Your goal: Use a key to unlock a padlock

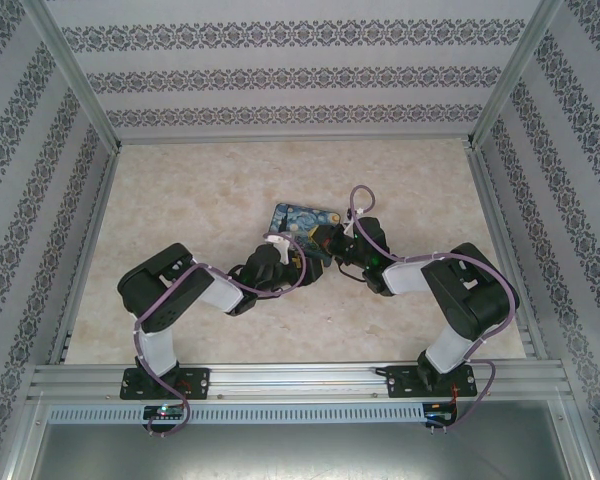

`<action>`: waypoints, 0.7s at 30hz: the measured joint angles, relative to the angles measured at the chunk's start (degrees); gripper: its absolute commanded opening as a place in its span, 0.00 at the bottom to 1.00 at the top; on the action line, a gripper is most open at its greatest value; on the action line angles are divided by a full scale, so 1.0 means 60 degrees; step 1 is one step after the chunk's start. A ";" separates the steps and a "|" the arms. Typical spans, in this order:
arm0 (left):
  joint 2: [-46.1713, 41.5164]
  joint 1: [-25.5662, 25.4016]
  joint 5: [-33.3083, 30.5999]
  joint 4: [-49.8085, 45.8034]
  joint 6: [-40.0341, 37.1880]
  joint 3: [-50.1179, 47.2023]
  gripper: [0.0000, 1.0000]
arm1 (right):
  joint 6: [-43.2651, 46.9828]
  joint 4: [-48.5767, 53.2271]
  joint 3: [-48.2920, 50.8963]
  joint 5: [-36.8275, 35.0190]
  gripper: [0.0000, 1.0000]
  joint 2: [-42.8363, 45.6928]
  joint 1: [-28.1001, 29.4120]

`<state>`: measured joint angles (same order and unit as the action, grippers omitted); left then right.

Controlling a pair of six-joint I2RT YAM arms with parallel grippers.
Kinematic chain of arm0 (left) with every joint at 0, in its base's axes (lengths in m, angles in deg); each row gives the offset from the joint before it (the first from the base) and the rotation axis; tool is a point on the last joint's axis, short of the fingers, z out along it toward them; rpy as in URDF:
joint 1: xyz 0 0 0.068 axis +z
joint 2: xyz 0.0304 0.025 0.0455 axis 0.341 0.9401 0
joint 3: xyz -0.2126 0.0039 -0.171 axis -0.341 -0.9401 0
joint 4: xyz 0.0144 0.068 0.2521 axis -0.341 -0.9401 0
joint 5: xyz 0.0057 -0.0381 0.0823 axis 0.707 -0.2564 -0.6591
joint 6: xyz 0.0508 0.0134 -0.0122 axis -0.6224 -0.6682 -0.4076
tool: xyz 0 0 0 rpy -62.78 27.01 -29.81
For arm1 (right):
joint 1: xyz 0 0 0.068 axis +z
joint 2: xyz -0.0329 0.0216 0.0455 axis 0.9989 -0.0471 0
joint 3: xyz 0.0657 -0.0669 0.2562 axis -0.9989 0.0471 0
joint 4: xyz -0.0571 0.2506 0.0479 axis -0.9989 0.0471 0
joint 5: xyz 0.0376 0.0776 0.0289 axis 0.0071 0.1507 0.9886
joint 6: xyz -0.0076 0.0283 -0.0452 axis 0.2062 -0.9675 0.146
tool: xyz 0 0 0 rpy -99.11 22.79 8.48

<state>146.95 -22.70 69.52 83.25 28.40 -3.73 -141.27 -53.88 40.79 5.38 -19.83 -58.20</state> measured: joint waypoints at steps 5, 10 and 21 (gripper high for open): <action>0.0357 0.0000 -0.0186 0.1246 0.0659 -0.0262 0.75 | -0.0033 -0.0109 0.0000 -0.0029 0.00 -0.0076 -0.0015; 0.0692 0.0044 -0.0346 0.2492 0.1483 -0.0576 0.74 | -0.0040 -0.0295 0.0000 -0.0029 0.00 -0.0189 -0.0018; 0.0725 -0.0080 -0.0586 0.2801 0.2273 -0.0707 0.71 | -0.0178 -0.0466 -0.0004 -0.0015 0.00 -0.0284 -0.0018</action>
<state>151.30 -23.18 66.00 100.06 42.04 -7.97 -142.34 -56.68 40.77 5.29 -21.54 -58.31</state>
